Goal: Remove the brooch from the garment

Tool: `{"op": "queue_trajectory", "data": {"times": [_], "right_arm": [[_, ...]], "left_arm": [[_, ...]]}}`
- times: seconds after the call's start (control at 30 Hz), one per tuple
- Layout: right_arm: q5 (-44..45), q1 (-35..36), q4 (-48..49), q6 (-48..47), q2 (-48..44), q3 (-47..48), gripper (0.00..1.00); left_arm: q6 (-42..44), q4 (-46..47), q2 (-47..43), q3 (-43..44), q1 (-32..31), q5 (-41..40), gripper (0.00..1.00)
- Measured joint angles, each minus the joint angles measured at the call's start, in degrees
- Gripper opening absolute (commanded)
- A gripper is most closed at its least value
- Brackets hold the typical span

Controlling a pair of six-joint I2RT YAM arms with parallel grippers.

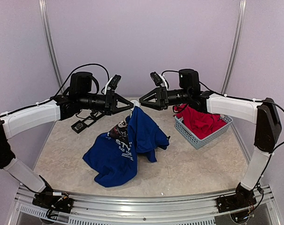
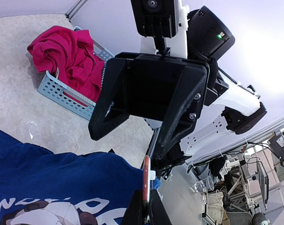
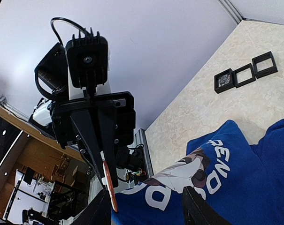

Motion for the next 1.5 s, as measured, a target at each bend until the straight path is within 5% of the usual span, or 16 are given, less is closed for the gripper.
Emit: {"op": "queue_trajectory", "data": {"times": [0.2, 0.5, 0.83, 0.87, 0.97, 1.07, 1.17, 1.3, 1.5], "right_arm": [[-2.6, 1.1, 4.4, 2.7, 0.0, -0.9, 0.37], [-4.4, 1.6, 6.9, 4.5, 0.0, -0.9, 0.06], [-4.6, 1.6, 6.7, 4.5, 0.0, -1.0, 0.0], [-4.7, 1.6, 6.7, 4.4, 0.0, -1.0, 0.0], [-4.8, 1.6, 5.7, 3.5, 0.0, -0.8, 0.0], [-5.2, 1.7, 1.6, 0.7, 0.4, 1.4, 0.0], [-5.9, 1.5, -4.2, -3.4, 0.9, 4.4, 0.0], [-7.9, 0.8, -11.4, -8.6, 0.9, 7.4, 0.0], [-9.8, 0.2, -28.6, -20.5, 3.4, 16.5, 0.0]], "left_arm": [[-0.6, 0.1, 0.0, 0.0, 0.0, -0.4, 0.0], [-1.0, 0.3, 0.0, 0.0, 0.0, -0.7, 0.0], [-1.2, 0.7, 0.0, 0.0, 0.0, -0.1, 0.0], [-1.1, 0.7, 0.1, 0.0, 0.0, 0.1, 0.02], [-1.1, 0.6, 0.3, 0.1, 0.0, 0.6, 0.38], [-0.2, 0.5, 0.7, 0.2, 0.1, 0.8, 0.61], [0.4, -0.7, 0.7, 0.2, 0.3, 1.0, 0.71], [1.8, -2.6, 0.5, 0.2, 1.0, 1.4, 0.7], [3.9, -5.4, 0.2, 0.2, 1.4, 3.2, 0.44]]}}
